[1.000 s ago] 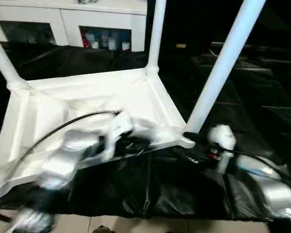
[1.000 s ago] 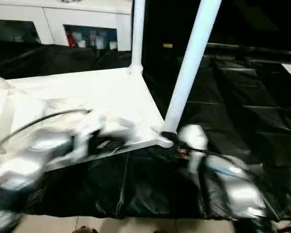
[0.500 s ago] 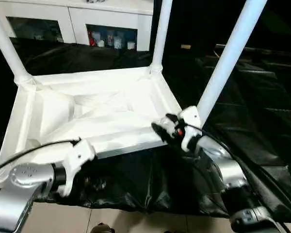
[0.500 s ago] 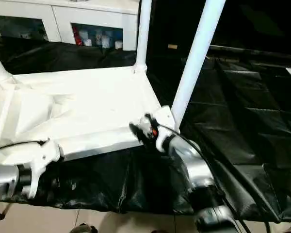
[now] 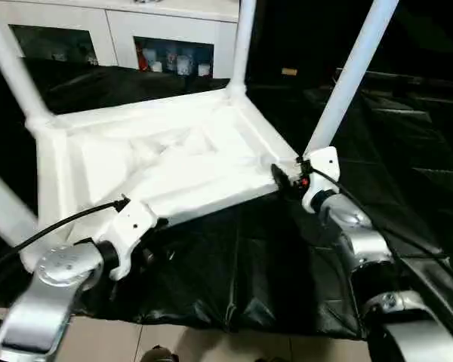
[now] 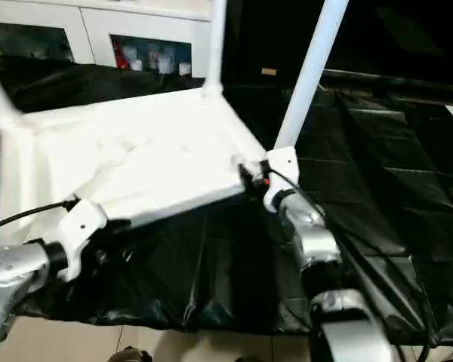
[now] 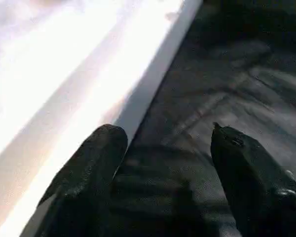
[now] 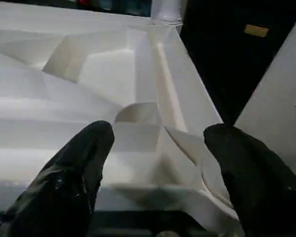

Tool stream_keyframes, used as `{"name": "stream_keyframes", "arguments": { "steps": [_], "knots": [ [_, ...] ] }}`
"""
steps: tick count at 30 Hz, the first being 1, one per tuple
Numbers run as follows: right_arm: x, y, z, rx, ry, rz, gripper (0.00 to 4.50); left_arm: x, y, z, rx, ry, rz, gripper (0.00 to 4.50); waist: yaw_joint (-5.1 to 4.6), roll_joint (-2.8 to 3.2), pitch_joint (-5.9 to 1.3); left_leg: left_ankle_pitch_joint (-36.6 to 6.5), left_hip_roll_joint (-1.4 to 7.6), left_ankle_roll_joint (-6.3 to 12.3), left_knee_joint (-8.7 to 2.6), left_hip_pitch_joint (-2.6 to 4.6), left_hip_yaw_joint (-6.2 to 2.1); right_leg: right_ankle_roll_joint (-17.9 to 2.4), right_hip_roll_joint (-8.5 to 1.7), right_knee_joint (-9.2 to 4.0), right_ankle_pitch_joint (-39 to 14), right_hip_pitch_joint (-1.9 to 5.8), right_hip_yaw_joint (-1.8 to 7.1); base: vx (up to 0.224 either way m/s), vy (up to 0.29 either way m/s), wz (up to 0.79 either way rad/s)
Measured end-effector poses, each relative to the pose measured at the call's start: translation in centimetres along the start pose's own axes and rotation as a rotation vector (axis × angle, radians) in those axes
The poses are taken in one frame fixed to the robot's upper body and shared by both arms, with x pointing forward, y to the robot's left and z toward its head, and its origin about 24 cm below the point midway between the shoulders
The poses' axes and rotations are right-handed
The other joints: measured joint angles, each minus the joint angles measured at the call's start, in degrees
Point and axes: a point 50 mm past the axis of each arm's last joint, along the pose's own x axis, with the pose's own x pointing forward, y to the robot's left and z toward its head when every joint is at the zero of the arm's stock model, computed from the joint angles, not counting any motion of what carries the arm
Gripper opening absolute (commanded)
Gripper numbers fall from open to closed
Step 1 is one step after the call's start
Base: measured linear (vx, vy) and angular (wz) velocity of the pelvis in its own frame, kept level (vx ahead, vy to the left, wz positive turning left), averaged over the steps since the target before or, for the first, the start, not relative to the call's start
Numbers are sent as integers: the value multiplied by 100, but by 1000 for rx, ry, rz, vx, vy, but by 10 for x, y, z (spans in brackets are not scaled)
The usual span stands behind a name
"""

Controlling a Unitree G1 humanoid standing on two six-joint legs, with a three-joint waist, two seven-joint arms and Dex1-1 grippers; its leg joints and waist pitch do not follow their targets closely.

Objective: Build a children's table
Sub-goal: Rotate table base

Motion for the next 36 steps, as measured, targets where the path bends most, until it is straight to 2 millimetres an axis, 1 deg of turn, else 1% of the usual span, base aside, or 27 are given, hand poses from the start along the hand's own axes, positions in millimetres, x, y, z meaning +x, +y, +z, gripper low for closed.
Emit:
{"name": "stream_keyframes", "arguments": {
  "steps": [2, 3, 4, 7, 8, 10, 14, 17, 19, 21, 23, 26, 28, 30, 31, 33, 36],
  "knots": [
    [0, -3, 0, 1, -3, -13, 367, -4, 5, -1, -7, -19, 73, 360, -6, -2, -1, 0, 0, 0, 4, 1, -2, 0, 0, 6, 1, 0, 0, 0, 0, 0],
    [0, -3, -1, 2, -3, -16, 367, -7, 7, -3, -9, -30, 106, 371, -10, -2, -1, 0, 0, 0, 5, 1, -3, 0, 0, 7, 1, 1, 0, 0, 0, 0],
    [0, -4, -2, 3, -4, -17, 367, -10, 7, -7, -17, -34, 134, 392, -15, -3, -2, 0, 1, 0, 7, 3, -3, 0, 0, 7, 1, 3, 1, 0, 0, 0],
    [-1, -2, -3, -2, -13, -11, 367, -18, -1, -21, -88, -38, 207, 404, -24, -6, -3, -1, 7, 1, 19, -4, -5, 2, -2, 5, -1, 2, 4, 0, 0, 0],
    [-3, -1, -6, 1, -9, -7, 367, -19, -4, -22, -104, -59, 234, 415, -15, -21, -3, -1, 11, 1, 22, -9, -9, 7, -2, 4, -4, 2, 0, 0, 0, 0],
    [-4, 6, -8, 5, -19, 29, 367, -26, -7, -26, -131, -85, 289, 435, -23, -29, -3, -1, 14, 1, 22, -15, -10, 8, 1, 2, -5, -3, 0, 0, 0, 0],
    [-14, 18, -15, 5, -29, 110, 367, -41, -18, -30, -230, -183, 331, 448, -17, -42, 4, -2, 19, 2, 22, -20, -10, 19, 1, -1, -12, -7, 0, 0, 0, 0],
    [-24, 32, -21, -10, -38, 225, 367, -60, -33, -32, -345, -288, 260, 448, -26, -56, 7, -3, 22, 2, 20, -18, -10, 33, 5, -3, -22, -7, 2, 0, 0, 0],
    [-29, 37, -25, -20, -29, 275, 367, -72, -39, -38, -370, -292, 191, 448, -25, -53, 19, -4, 22, 2, 15, -18, -11, 41, 7, -4, -28, -10, 2, 0, 0, 0],
    [-30, 38, -24, -26, -35, 297, 367, -82, -41, -42, -362, -279, 136, 448, -24, -50, 35, -4, 23, 1, 12, -18, -16, 63, 10, -4, -41, -10, 2, 0, 0, 0],
    [-33, 36, -20, -33, -45, 309, 367, -95, -37, -46, -365, -285, 110, 448, -20, -43, 41, -4, 22, 1, 11, -16, -22, 66, 12, -4, -43, -5, 5, 0, 0, 0],
    [-37, 34, -22, -31, -36, 320, 367, -118, -19, -53, -339, -266, 110, 448, -25, -40, 45, -4, 21, 0, 9, -11, -52, 66, 25, -3, -43, 1, 7, 0, 0, 0],
    [-39, 31, -24, -31, -21, 321, 367, -135, -7, -58, -328, -245, 122, 448, -52, -37, 49, -4, 17, 0, 9, -10, -80, 66, 26, -4, -43, 1, 9, 0, 0, 0],
    [-41, 29, -27, -32, -7, 317, 367, -150, 1, -61, -329, -228, 117, 448, -73, -37, 52, -4, 15, 0, 8, -11, -88, 66, 28, -3, -43, 1, 8, 0, 0, 0],
    [-43, 27, -30, -31, 5, 313, 367, -161, 8, -60, -317, -220, 124, 448, -84, -39, 56, -4, 15, -1, 8, -11, -101, 66, 34, -2, -43, 4, 9, 0, 0, 0],
    [-46, 24, -34, -33, 24, 305, 367, -174, 15, -58, -321, -218, 127, 448, -87, -41, 56, -4, 10, -1, 8, -9, -110, 65, 36, -3, -42, 6, 11, 0, 0, 0],
    [-47, 20, -35, -57, 49, 294, 367, -196, 30, -55, -329, -184, 133, 448, -85, -53, 59, -4, 11, -2, 8, -7, -126, 52, 49, -4, -35, 10, 12, 0, 0, 0]
  ]
}}
